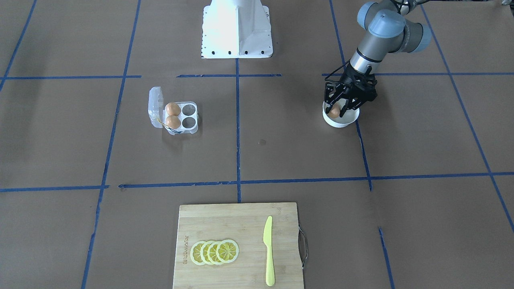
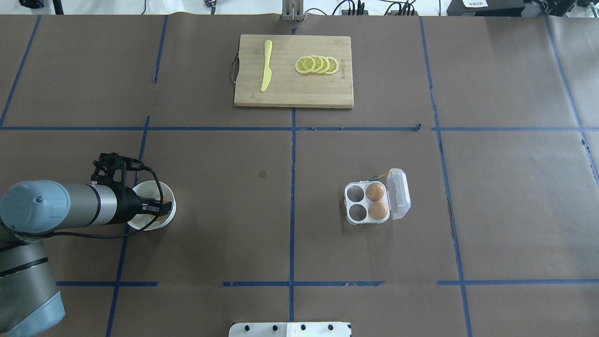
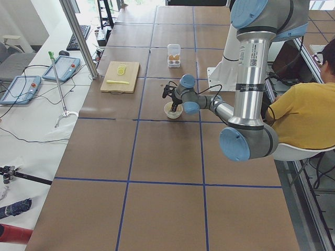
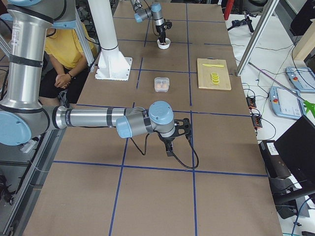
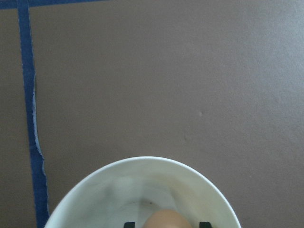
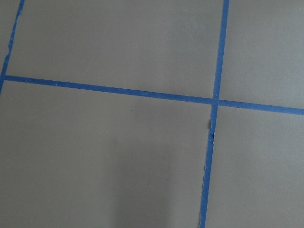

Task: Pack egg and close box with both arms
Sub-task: 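Lower the left gripper into the bowl and close on the brown egg, then lift the egg with the left gripper and carry it to the egg box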

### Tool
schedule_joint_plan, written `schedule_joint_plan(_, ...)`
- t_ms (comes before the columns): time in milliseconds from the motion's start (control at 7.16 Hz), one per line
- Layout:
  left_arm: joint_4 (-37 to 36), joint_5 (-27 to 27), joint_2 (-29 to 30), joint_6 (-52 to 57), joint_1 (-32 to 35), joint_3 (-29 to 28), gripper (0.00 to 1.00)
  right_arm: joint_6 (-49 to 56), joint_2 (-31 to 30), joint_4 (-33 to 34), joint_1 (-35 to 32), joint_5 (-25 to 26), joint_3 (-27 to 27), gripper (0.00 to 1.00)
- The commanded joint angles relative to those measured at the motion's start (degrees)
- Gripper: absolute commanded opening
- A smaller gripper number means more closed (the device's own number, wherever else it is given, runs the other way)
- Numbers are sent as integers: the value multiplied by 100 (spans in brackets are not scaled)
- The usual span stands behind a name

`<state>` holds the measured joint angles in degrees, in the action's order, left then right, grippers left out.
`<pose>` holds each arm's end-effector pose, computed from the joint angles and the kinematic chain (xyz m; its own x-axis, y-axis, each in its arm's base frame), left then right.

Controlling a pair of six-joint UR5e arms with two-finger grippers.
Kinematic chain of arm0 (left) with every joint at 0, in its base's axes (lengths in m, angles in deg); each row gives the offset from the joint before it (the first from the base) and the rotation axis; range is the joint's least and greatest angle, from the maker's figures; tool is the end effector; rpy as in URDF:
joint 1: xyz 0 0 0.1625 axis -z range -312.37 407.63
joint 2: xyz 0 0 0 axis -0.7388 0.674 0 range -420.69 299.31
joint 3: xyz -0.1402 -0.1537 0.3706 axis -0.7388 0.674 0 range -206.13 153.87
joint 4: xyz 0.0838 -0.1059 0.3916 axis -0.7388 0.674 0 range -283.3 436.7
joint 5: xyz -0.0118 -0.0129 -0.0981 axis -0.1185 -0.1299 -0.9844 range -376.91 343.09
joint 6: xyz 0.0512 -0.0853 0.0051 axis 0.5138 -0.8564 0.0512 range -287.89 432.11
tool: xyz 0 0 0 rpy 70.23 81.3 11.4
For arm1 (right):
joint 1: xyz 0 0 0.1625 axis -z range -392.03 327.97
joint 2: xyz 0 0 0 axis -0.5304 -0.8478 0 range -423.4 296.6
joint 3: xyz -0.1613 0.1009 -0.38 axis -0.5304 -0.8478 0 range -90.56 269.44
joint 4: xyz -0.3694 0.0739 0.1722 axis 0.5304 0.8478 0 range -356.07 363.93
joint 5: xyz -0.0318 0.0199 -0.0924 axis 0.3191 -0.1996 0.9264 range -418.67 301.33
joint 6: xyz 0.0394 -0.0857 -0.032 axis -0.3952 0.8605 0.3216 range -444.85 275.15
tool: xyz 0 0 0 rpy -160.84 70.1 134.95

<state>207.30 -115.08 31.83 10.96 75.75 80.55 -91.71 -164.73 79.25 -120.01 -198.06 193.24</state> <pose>0.4064 -0.3523 0.4216 0.5614 0.2415 -0.7915 0.0998 0.9297 0.3545 0.0427 -0.4245 0.5949 0.6420 -0.1308 0.7554 -0.0434 0.9776 0.2061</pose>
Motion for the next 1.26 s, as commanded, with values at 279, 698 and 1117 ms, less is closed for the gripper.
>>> schedule_joint_plan(279, 9, 8, 150, 533, 290, 204, 0, 0, -9, 0, 0, 8, 0, 100)
schedule_joint_plan(698, 0, 200, 1614, 1431, 264, -137, 0, 0, -9, 0, 0, 8, 0, 100)
schedule_joint_plan(1117, 819, 615, 2304, 3099, 220, -505, 0, -9, -9, -9, 0, 8, 0, 100)
